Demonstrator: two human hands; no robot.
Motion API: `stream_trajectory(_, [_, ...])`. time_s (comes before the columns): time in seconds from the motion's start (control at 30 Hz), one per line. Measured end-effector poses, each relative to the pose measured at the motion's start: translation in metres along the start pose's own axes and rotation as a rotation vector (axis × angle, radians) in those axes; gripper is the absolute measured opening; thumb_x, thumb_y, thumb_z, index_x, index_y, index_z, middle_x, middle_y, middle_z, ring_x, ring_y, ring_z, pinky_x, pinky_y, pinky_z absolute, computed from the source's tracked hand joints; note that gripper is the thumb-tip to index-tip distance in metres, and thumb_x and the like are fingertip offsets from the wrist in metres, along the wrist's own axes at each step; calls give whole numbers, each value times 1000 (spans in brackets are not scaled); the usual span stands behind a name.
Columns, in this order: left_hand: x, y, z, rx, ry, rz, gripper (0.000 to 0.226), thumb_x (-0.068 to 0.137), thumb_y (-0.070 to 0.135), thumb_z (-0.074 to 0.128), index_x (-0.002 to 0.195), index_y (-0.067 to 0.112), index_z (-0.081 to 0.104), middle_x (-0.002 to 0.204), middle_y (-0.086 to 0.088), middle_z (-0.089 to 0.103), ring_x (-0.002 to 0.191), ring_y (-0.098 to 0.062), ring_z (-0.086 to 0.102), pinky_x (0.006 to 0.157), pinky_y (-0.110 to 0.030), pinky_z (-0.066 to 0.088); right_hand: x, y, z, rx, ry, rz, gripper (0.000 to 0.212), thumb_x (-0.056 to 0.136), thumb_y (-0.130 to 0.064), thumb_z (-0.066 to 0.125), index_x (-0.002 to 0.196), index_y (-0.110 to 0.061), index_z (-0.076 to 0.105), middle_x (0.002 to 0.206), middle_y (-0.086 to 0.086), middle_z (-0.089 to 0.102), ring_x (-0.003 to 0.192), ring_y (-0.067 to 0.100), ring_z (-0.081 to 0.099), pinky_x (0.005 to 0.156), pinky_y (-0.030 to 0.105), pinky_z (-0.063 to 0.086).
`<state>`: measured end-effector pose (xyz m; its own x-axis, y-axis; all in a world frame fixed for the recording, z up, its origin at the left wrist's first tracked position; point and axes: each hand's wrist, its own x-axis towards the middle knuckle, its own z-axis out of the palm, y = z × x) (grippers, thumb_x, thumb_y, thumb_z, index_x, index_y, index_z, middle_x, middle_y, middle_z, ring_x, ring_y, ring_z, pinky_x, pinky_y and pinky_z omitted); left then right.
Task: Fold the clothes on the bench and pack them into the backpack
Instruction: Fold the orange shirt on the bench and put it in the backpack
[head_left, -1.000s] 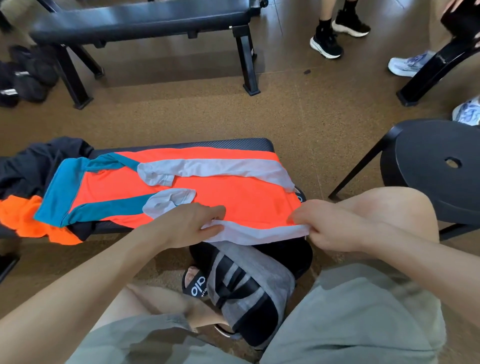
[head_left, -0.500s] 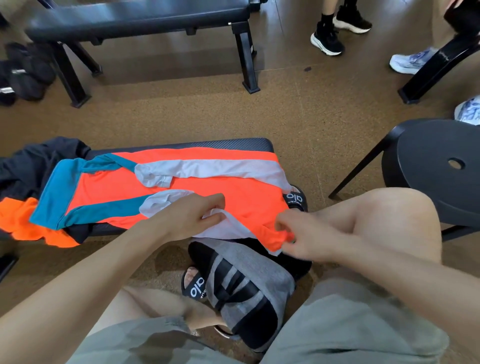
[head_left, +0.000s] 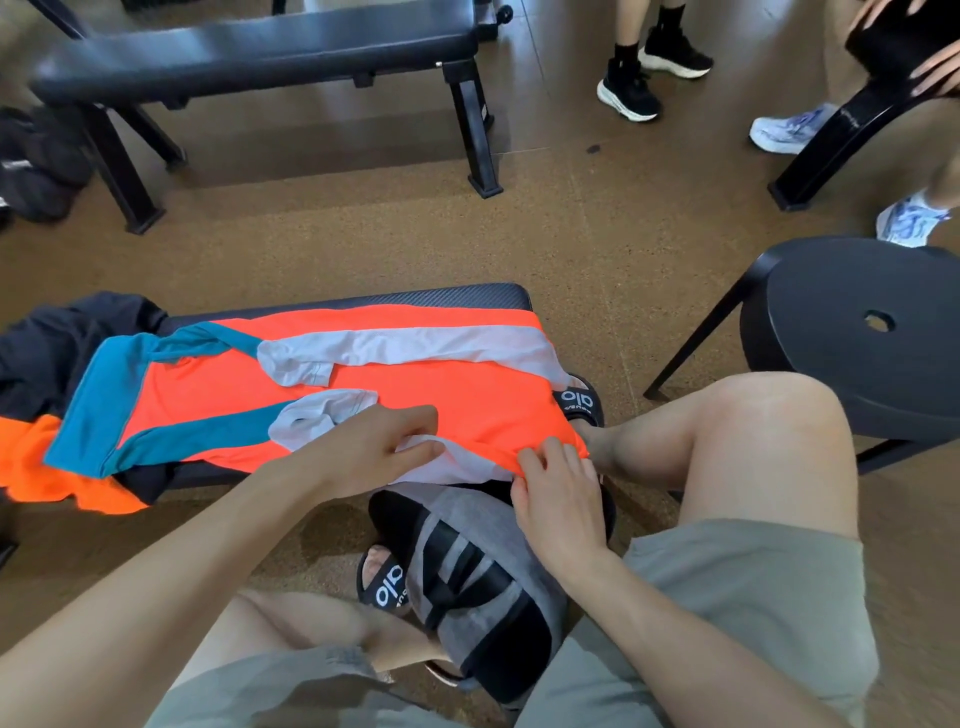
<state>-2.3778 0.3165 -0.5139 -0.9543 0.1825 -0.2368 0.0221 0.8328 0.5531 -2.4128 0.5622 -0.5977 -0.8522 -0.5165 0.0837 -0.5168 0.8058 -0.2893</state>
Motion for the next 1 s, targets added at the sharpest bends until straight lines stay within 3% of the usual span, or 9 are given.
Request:
stream_trajectory(0.13, [-3,-4,-1,19,6,-6,31,102,37,53,76,34,37,63,7,42,59,-9,42,56,-23,32,-3,3,-14,191,18,46,7,82,-24,48,78,-19,46,78,-3,44,75,25,47,68,40,40])
stream_trajectory(0.27, [-5,-10,-6,104,-22,-6,27,100,42,56,80,31,42,62,6,47,62,-9,46,56,-23,32,8,25,-42,293,27,35,28,80,-6,54,76,-19,30,67,-5,32,65,32,46,63,35,23])
stream_trajectory(0.37, [-6,-13,-9,159,-60,-37,29,99,40,58,78,32,40,63,7,47,63,-6,45,56,-24,30,25,45,-51,203,-29,-73,6,86,-21,38,83,-17,41,80,6,50,77,37,53,63,39,36])
stream_trajectory(0.43, [-6,-16,-12,180,-54,-53,27,99,38,58,81,31,41,64,7,47,64,-3,44,56,-24,28,39,53,-55,179,-79,-145,24,86,-28,30,88,-13,49,88,9,52,85,38,55,67,46,46])
stream_trajectory(0.53, [-8,-22,-16,214,-5,-26,27,101,41,55,83,32,37,66,6,47,65,-3,44,58,-29,28,59,56,-70,187,-166,-230,28,83,-33,27,84,-15,48,87,3,52,91,33,55,72,44,46])
stream_trajectory(0.63, [-8,-27,-21,226,44,-52,32,101,45,52,80,29,33,64,2,45,61,-7,46,57,-31,33,76,56,-83,161,-309,-268,20,82,-38,34,77,-20,40,77,-4,49,86,30,55,69,42,42])
stream_trajectory(0.73, [-6,-29,-24,175,65,-93,38,102,42,53,76,25,31,60,1,38,55,-12,40,55,-36,32,87,57,-93,97,-434,-279,33,81,-54,53,79,-22,44,76,-3,55,78,25,53,69,41,46])
stream_trajectory(0.83, [-4,-35,-26,102,106,-116,37,102,38,55,76,23,33,60,3,35,55,-13,37,55,-36,30,96,58,-95,47,-472,-308,31,81,-39,63,75,-25,35,71,-2,49,73,28,45,64,40,43])
stream_trajectory(1.0, [3,-42,-24,93,116,-156,32,100,34,58,77,27,38,64,4,41,60,-15,44,58,-37,35,115,61,-88,114,-510,-261,22,85,-26,60,69,-26,45,68,-4,53,76,27,55,70,42,47])
